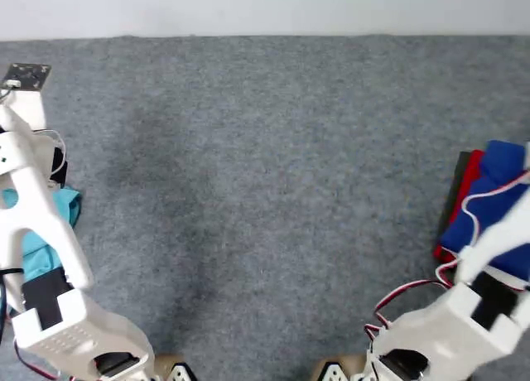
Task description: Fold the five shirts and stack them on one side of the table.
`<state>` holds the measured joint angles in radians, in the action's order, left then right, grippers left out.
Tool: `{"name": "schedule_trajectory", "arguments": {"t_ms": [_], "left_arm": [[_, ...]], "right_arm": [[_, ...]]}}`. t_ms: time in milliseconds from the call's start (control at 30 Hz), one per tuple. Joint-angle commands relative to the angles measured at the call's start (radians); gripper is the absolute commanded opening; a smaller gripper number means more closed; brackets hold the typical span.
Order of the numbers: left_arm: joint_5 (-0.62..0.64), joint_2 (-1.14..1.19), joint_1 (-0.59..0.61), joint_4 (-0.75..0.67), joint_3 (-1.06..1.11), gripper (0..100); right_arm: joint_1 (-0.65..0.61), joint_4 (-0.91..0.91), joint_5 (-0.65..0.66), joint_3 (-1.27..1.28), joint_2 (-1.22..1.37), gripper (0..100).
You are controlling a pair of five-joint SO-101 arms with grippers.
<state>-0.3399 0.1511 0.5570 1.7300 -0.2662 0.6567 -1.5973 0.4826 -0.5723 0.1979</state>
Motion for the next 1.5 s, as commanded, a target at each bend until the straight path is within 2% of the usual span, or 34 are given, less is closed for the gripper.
{"name": "schedule_trajectory", "arguments": {"t_ms": [0, 300, 567, 667, 967, 1233, 1333, 1467], "left_arm": [[-0.008, -0.017, 0.002, 0.000, -0.012, 2], [-0.008, -0.017, 0.002, 0.000, -0.012, 2], [-0.008, -0.017, 0.002, 0.000, -0.012, 2], [-0.008, -0.017, 0.002, 0.000, -0.012, 2], [-0.008, -0.017, 0.002, 0.000, -0.012, 2], [-0.008, -0.017, 0.002, 0.003, -0.010, 2], [-0.008, -0.017, 0.002, 0.003, -0.010, 2], [-0.008, -0.017, 0.002, 0.003, -0.010, 2]], "right_arm": [[-0.030, -0.027, -0.066, -0.002, 0.007, 2.9], [0.030, 0.305, -0.092, -0.003, 0.193, 0.9], [0.101, 0.495, -0.089, -0.011, 0.417, 0.9], [0.107, 0.490, -0.091, -0.052, 0.429, 0.9], [0.157, 0.295, -0.087, -0.167, 0.291, 0.9], [0.283, 0.455, -0.086, -0.178, 0.535, 0.9], [0.277, 0.397, -0.094, -0.239, 0.516, 0.9], [0.200, 0.249, -0.094, -0.353, 0.438, 0.9]]}}
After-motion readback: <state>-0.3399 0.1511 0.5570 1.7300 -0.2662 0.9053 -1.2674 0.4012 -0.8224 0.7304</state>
